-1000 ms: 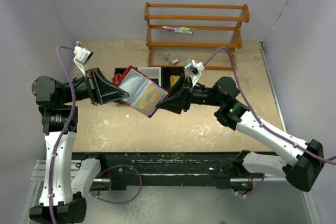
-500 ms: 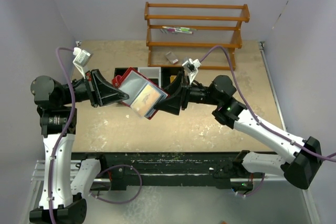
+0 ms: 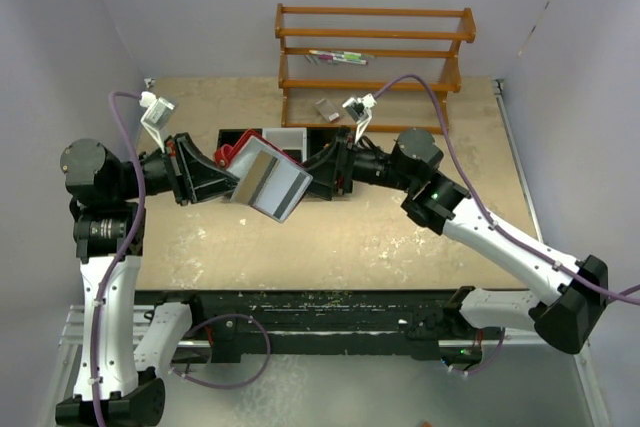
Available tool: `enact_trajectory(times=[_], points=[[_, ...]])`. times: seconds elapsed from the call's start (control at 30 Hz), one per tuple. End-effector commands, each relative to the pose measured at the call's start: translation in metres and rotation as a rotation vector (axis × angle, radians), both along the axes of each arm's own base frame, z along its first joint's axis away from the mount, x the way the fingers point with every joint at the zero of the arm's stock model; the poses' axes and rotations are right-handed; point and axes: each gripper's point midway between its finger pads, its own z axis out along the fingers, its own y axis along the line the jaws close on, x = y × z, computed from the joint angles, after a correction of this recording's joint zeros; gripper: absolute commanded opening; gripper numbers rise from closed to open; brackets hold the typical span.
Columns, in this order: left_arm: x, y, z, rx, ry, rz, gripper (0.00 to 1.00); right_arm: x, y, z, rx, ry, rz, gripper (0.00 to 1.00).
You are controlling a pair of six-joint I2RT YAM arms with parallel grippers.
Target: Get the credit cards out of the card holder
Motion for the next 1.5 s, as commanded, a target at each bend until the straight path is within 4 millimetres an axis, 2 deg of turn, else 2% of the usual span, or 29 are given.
enact_trajectory(times=[0.0, 0.1, 0.3, 0.37, 0.43, 0.6, 0.67, 0.77, 1.0, 1.17, 1.3, 1.47], points=[[-0.007, 0.000, 0.011, 0.016, -0.078, -0.002, 0.00, 0.027, -0.012, 0.021, -0.003, 0.029, -0.183, 0.72], [-0.008, 0.000, 0.012, 0.015, -0.083, 0.000, 0.00, 0.033, -0.015, 0.028, -0.010, 0.032, -0.226, 0.71], [-0.009, 0.000, 0.017, 0.009, -0.082, -0.001, 0.00, 0.033, -0.024, 0.036, -0.025, -0.038, -0.254, 0.72], [-0.010, -0.001, 0.019, 0.005, -0.083, -0.003, 0.00, 0.027, -0.031, 0.047, -0.005, -0.114, -0.251, 0.72], [-0.011, -0.001, 0.022, 0.001, -0.084, -0.004, 0.00, 0.012, -0.036, 0.056, 0.021, -0.205, -0.200, 0.76], [-0.013, -0.001, 0.027, -0.007, -0.083, -0.010, 0.00, 0.009, -0.046, 0.033, -0.092, -0.256, -0.187, 0.80], [-0.014, -0.001, 0.029, -0.010, -0.080, -0.011, 0.00, -0.005, -0.048, 0.030, -0.087, -0.292, -0.120, 0.79], [-0.016, -0.002, 0.032, -0.016, -0.078, -0.014, 0.00, -0.038, -0.049, 0.036, -0.017, -0.372, 0.036, 0.78], [-0.017, -0.002, 0.039, -0.033, -0.077, -0.014, 0.00, -0.063, -0.044, 0.057, 0.139, -0.413, 0.184, 0.69], [-0.021, -0.002, 0.042, -0.029, -0.086, -0.025, 0.00, -0.059, -0.037, 0.056, 0.142, -0.428, 0.207, 0.70], [-0.027, -0.003, 0.047, -0.028, -0.103, -0.037, 0.00, -0.040, -0.031, 0.047, 0.092, -0.407, 0.150, 0.63], [-0.032, -0.003, 0.051, -0.028, -0.116, -0.040, 0.00, -0.042, -0.029, 0.057, 0.138, -0.414, 0.169, 0.51]])
